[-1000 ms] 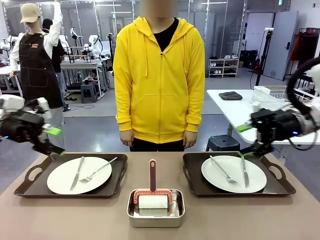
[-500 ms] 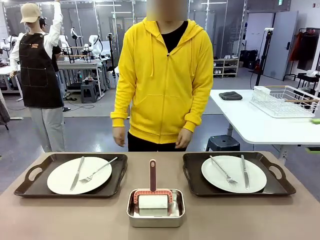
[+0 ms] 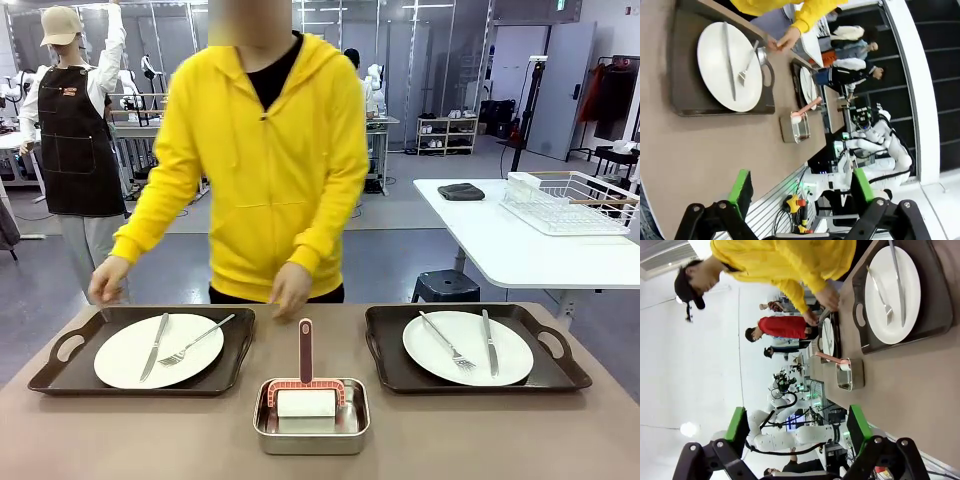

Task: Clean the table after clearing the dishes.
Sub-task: When the left (or right) Handle tray is removed, use the left hand (or right hand) to clean the left (or right) side of the table with the Lint Roller.

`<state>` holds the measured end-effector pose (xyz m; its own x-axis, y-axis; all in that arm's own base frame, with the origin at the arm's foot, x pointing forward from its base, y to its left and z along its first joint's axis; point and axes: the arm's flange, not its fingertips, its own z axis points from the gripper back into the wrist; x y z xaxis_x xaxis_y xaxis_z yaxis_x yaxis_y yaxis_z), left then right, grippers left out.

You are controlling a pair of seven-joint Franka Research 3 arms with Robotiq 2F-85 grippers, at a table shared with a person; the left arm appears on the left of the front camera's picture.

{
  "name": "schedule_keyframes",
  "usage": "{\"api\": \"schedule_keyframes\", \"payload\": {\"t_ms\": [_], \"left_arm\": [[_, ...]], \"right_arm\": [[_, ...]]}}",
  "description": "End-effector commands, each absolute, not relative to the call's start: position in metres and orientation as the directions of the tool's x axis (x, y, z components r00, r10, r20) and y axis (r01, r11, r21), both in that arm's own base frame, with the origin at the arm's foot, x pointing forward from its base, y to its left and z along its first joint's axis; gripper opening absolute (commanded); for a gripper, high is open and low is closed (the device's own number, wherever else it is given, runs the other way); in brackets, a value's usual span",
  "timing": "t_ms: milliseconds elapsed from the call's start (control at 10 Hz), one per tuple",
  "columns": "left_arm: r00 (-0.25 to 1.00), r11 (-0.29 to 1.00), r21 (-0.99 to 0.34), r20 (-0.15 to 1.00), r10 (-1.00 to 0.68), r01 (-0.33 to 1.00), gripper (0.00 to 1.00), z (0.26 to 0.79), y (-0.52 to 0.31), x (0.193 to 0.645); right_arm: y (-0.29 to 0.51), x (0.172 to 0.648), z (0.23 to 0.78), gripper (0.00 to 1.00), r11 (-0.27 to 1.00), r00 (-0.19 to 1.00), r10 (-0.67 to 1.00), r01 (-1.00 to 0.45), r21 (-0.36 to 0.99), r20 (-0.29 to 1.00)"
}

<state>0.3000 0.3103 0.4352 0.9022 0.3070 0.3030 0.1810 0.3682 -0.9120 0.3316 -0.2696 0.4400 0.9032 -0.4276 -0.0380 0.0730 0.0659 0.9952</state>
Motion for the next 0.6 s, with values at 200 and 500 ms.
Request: {"api": "schedule_keyframes", "payload": {"t_ms": [200, 500], "left_arm": [[0.903, 0.353, -0.912, 0.318, 0.288, 0.209, 1.0, 0.4342, 0.3085, 0.2972], [0.903, 0.353, -0.912, 0.318, 0.288, 0.209, 1.0, 0.4342, 0.3085, 0.2972]], "right_arm": [[-0.2717, 0.3294, 0.4394, 1.0, 0.053, 0.907, -0.42, 0.069, 0.996, -0.04], [-0.2717, 0.3294, 0.4394, 1.0, 0.053, 0.907, -0.42, 0.069, 0.996, -0.04]]}}
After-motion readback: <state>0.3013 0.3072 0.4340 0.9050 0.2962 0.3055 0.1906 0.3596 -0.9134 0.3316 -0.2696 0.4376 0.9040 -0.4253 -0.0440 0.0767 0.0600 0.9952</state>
